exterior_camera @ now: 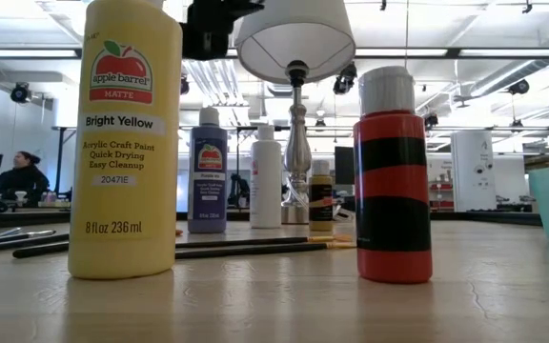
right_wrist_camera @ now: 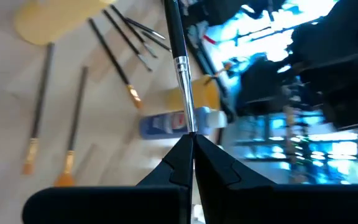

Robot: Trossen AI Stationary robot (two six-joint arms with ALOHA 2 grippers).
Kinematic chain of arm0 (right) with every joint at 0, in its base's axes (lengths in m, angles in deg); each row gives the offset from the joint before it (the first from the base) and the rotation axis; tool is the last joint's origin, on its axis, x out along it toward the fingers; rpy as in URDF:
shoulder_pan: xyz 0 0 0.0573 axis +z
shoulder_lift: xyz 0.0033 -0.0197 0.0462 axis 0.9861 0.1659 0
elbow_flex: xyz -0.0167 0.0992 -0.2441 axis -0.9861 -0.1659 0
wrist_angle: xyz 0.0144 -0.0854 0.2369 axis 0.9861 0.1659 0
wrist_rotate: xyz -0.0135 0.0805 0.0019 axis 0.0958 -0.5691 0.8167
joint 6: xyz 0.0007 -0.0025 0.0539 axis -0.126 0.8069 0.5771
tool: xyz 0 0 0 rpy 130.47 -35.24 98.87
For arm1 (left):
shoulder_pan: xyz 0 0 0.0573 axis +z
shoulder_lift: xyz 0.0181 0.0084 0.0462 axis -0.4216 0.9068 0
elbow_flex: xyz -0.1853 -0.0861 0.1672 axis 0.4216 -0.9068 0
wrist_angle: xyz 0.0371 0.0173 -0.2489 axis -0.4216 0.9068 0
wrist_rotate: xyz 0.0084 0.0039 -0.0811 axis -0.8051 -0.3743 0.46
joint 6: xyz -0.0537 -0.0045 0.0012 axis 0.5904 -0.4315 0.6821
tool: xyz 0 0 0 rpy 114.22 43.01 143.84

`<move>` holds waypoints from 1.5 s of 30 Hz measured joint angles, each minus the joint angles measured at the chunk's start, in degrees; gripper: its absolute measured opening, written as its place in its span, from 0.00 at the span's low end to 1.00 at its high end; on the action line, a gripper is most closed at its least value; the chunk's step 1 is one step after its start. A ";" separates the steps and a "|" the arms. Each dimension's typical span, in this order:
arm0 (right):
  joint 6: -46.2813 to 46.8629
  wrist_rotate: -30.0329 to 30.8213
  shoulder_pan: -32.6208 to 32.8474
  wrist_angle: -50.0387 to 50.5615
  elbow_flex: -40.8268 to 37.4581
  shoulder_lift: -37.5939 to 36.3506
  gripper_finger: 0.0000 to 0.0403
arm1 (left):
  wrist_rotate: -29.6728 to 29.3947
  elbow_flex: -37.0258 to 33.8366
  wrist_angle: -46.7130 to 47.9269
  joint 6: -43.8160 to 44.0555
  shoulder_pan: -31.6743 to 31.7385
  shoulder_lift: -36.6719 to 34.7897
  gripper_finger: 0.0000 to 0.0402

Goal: Pick & Place Paint Supplies
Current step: Put the silver paint brush into the yellow cup

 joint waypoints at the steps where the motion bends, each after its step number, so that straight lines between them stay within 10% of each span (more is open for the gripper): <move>1: -0.69 1.25 0.11 0.02 0.64 0.79 0.02 | 0.65 0.00 -0.34 0.64 -0.05 0.60 0.72; 45: -12.61 4.09 -3.88 -6.42 9.65 8.07 0.02 | 8.05 0.02 -7.93 -0.25 -2.09 4.02 0.66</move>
